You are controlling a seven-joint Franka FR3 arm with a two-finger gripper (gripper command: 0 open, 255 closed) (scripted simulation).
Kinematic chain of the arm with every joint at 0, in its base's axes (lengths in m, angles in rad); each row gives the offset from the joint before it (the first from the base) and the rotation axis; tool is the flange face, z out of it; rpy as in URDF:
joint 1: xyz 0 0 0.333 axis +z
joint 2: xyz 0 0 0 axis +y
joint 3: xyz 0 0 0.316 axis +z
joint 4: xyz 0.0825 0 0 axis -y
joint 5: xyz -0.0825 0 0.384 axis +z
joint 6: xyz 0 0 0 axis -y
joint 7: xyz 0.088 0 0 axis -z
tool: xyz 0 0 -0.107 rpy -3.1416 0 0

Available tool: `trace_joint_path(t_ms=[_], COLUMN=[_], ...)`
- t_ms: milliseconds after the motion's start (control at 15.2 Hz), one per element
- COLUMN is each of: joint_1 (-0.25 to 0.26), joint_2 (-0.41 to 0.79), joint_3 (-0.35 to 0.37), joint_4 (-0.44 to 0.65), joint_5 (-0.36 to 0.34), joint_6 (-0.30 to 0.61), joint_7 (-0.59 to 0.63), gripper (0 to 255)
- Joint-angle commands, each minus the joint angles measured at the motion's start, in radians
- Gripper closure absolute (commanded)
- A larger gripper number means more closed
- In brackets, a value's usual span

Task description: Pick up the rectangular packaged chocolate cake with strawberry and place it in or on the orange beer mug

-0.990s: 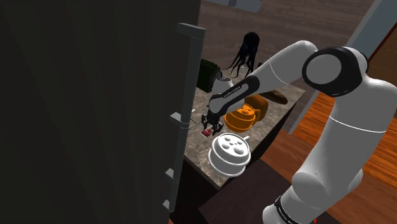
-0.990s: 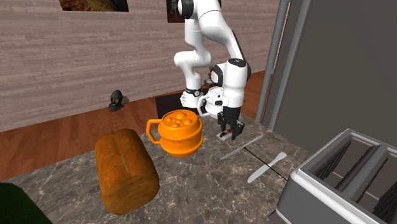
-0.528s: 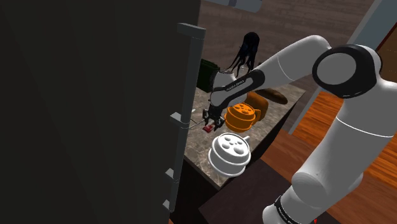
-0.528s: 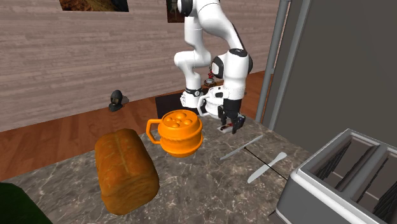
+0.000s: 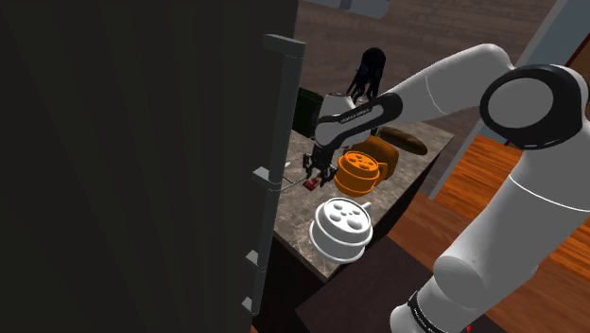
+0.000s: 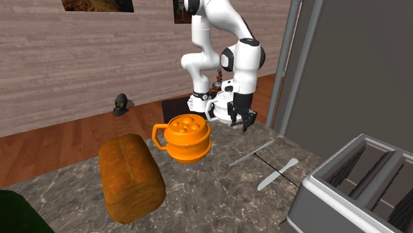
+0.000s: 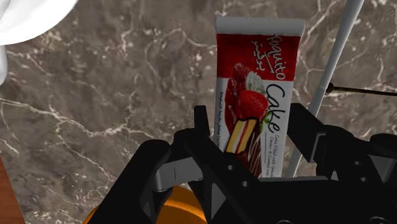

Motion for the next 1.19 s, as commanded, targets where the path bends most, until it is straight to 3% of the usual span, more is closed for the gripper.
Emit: trace_joint_path(t_ms=[0, 1122], joint_1=[0.0, -0.002], joint_2=[-0.021, -0.137], joint_3=[0.001, 0.0], joint_4=[0.008, 0.117], joint_5=[0.005, 0.03], joint_6=[-0.028, -0.253], joint_7=[-0.003, -0.022], gripper=[255, 255])
